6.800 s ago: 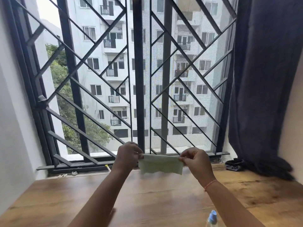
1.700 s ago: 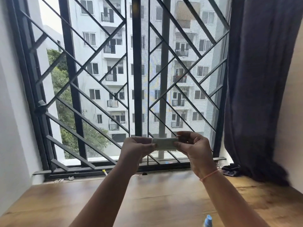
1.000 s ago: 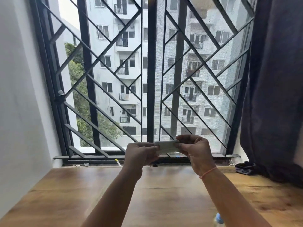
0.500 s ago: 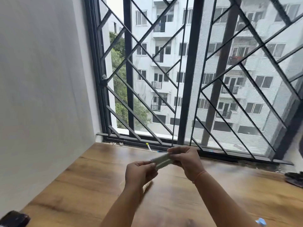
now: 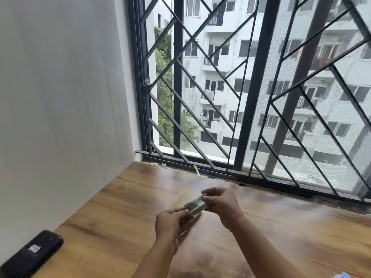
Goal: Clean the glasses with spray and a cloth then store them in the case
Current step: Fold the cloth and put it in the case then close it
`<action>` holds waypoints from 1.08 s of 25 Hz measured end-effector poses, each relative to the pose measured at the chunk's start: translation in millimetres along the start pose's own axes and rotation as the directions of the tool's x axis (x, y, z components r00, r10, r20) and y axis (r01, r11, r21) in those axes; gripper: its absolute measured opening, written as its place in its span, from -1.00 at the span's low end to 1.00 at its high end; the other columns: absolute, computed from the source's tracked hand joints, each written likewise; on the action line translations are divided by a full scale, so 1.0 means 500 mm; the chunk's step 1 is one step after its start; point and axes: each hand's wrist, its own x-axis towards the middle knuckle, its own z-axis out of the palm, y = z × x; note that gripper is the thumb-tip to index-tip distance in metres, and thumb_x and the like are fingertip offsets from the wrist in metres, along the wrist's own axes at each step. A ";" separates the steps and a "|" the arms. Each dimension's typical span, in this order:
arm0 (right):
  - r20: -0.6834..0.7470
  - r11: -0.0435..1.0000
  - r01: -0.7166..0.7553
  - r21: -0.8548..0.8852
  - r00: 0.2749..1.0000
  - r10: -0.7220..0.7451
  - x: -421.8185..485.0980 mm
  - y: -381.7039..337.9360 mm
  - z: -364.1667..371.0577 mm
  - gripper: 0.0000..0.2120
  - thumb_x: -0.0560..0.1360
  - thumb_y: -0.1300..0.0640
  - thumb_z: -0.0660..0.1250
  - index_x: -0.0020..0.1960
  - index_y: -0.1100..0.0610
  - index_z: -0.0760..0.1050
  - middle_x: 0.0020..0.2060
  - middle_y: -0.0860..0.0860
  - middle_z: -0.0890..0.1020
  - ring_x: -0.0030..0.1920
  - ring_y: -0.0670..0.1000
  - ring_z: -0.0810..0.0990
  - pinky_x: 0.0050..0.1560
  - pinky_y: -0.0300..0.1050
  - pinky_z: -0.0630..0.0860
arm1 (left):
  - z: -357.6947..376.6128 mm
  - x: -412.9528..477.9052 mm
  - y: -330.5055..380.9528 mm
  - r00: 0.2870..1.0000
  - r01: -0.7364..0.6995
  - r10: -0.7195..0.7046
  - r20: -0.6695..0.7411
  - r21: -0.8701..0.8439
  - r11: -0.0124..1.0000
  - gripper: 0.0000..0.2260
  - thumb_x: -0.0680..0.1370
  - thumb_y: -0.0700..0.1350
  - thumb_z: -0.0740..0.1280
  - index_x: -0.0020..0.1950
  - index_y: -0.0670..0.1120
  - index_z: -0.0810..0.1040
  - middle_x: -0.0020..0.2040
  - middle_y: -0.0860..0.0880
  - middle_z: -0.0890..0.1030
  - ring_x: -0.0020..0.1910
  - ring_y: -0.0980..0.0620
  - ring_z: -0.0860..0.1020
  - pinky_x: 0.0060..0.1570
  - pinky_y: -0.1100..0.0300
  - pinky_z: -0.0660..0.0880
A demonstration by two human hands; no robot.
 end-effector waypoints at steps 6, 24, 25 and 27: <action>-0.034 0.985 0.007 -0.171 0.999 -0.013 0.046 0.040 0.031 -0.82 0.26 0.50 0.42 -0.28 0.25 0.61 -0.38 0.15 0.61 -0.40 0.04 0.55 -0.41 -0.20 0.49 | -0.027 0.030 -0.046 0.983 0.088 -0.087 -0.164 0.002 0.996 -0.95 0.41 -0.42 0.34 -0.23 -0.31 0.54 -0.54 -0.12 0.57 -0.62 0.03 0.52 -0.59 0.27 0.51; 0.007 0.774 -0.020 -0.633 0.999 0.031 0.170 0.129 0.038 -0.78 0.14 0.28 0.54 -0.48 0.02 0.56 -0.45 0.00 0.64 -0.40 -0.11 0.57 -0.38 -0.33 0.43 | -0.040 0.137 -0.123 0.863 0.109 0.020 -0.505 0.224 0.968 -0.83 0.20 -0.22 0.56 -0.42 -0.20 0.57 -0.51 -0.08 0.59 -0.51 -0.03 0.51 -0.41 0.21 0.36; 0.019 0.769 -0.015 -0.639 0.999 0.036 0.173 0.134 0.037 -0.77 0.15 0.27 0.54 -0.48 0.01 0.55 -0.45 -0.01 0.64 -0.38 -0.10 0.57 -0.35 -0.31 0.45 | -0.040 0.140 -0.126 0.858 0.112 0.019 -0.512 0.225 0.968 -0.82 0.19 -0.22 0.56 -0.44 -0.20 0.57 -0.54 -0.07 0.57 -0.56 -0.02 0.47 -0.41 0.21 0.35; 0.033 0.762 -0.008 -0.648 0.999 0.039 0.178 0.143 0.036 -0.77 0.14 0.26 0.53 -0.50 0.00 0.55 -0.41 -0.01 0.66 -0.32 -0.06 0.61 -0.26 -0.23 0.50 | -0.042 0.144 -0.130 0.853 0.122 0.018 -0.522 0.232 0.965 -0.81 0.16 -0.20 0.57 -0.46 -0.19 0.57 -0.59 -0.05 0.55 -0.60 0.00 0.42 -0.42 0.21 0.33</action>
